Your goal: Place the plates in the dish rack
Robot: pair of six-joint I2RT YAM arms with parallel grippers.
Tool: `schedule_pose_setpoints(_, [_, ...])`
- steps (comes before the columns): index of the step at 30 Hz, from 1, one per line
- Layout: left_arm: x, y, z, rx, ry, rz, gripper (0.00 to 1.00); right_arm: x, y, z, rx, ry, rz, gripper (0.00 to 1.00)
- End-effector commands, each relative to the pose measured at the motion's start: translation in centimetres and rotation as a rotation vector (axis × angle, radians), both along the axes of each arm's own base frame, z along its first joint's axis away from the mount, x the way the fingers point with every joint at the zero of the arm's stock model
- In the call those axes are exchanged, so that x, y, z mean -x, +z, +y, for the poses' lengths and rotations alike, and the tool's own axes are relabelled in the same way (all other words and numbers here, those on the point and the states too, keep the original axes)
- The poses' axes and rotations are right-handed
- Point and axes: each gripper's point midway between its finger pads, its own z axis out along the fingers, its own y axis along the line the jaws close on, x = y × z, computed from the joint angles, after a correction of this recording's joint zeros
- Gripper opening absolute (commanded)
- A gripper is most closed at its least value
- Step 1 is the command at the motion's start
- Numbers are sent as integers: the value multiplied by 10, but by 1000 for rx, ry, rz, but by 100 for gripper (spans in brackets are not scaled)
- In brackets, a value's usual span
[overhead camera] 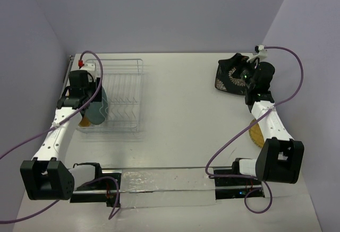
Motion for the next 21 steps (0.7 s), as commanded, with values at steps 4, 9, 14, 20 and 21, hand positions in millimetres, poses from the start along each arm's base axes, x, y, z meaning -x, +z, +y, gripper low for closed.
schedule_pose_setpoints(4, [-13,45,8,8,76,-125,79,4,28,6,14,47,-84,97])
schedule_pose_setpoints(9, [-9,70,18,-17,143,-173,98,6,30,8,7,60,-86,97])
schedule_pose_setpoints(14, [-12,113,22,6,204,-250,99,7,31,9,-5,64,-84,97])
schedule_pose_setpoints(20, [-14,169,20,105,325,-382,99,6,33,3,-9,22,-63,99])
schedule_pose_setpoints(21, [-15,185,17,145,329,-418,99,6,31,1,-19,6,-44,99])
